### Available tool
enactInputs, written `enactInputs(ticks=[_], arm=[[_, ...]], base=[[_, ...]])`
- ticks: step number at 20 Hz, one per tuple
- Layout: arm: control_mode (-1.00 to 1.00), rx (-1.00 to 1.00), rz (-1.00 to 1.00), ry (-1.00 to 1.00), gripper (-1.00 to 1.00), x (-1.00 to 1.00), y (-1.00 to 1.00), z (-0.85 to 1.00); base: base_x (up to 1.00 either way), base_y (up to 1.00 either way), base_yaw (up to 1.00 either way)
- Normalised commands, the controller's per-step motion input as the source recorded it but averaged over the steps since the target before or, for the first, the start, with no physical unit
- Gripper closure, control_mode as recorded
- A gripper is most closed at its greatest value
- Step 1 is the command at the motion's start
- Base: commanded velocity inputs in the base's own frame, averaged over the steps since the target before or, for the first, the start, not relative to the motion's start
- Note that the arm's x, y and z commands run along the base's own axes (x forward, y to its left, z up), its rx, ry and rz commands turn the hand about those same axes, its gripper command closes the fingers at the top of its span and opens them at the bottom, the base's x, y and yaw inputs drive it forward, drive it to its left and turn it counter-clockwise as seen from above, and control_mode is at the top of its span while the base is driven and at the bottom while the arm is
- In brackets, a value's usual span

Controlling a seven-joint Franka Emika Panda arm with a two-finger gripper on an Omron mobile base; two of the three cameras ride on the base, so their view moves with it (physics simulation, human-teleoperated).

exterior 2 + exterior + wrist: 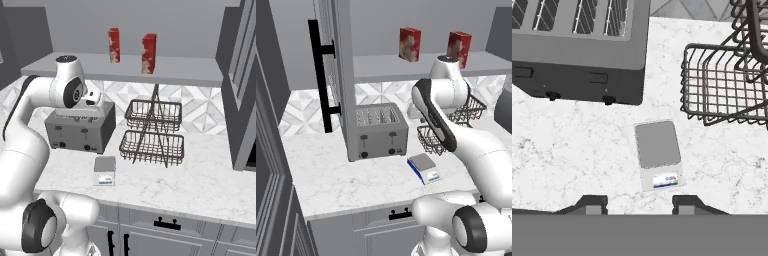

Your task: Pick the cereal and place it on the digital scale for weighing, and close the cabinet.

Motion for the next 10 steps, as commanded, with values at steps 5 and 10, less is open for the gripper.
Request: enactInputs(ticks=[5, 10], arm=[[-1.0, 0.0, -0.04, -0.14, -1.0, -0.54, -0.1, 0.0], [-1.0, 0.0, -0.03, -0.42, -1.0, -0.88, -0.26, 0.02]], base=[[0.0, 0.0, 0.0], [0.0, 0.0, 0.0]])
